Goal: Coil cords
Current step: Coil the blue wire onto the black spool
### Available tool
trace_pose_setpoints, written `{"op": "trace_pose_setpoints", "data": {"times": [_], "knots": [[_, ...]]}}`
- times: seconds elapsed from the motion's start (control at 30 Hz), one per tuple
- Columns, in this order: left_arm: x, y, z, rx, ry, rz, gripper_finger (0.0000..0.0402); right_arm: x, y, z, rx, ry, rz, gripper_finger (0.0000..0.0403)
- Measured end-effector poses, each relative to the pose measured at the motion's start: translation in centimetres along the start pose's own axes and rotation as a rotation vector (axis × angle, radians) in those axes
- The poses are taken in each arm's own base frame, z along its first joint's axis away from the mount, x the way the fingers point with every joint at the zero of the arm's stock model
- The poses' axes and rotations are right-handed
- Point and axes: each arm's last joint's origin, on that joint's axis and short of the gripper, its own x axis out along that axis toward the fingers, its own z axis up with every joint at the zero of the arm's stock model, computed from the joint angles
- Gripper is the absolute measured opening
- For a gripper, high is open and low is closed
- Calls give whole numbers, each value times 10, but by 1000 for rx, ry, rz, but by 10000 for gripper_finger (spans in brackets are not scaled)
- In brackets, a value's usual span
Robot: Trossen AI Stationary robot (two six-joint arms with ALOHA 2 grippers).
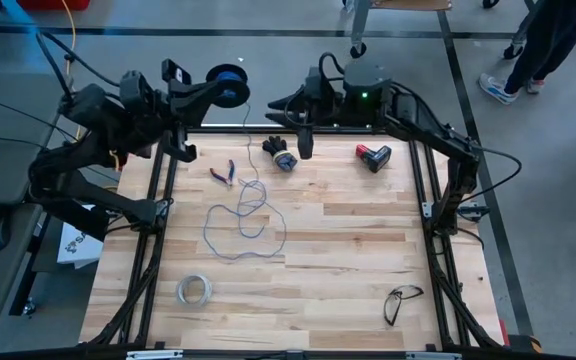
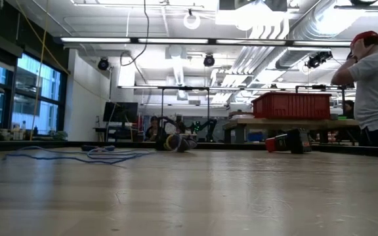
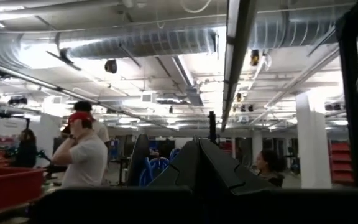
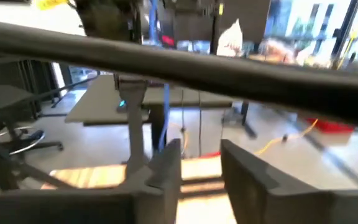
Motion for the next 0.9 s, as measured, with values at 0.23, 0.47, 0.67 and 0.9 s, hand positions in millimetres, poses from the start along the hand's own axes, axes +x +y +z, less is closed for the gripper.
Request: {"op": "trace_pose_setpoints", "data": {"times": [0.23,0.47,0.67,0.9], "knots": [[4,8,0,-35,-38,-64,1,0,5,-14,56,138,83,165],[9,22,-4,-150,-13,-190,1,13,8,-24,66,183,111,169],[10,30,-6,-183,-1,-208,1,39,12,-44,50,234,135,170],[10,30,-6,-183,-1,-210,1,50,11,-49,20,219,123,166]]}}
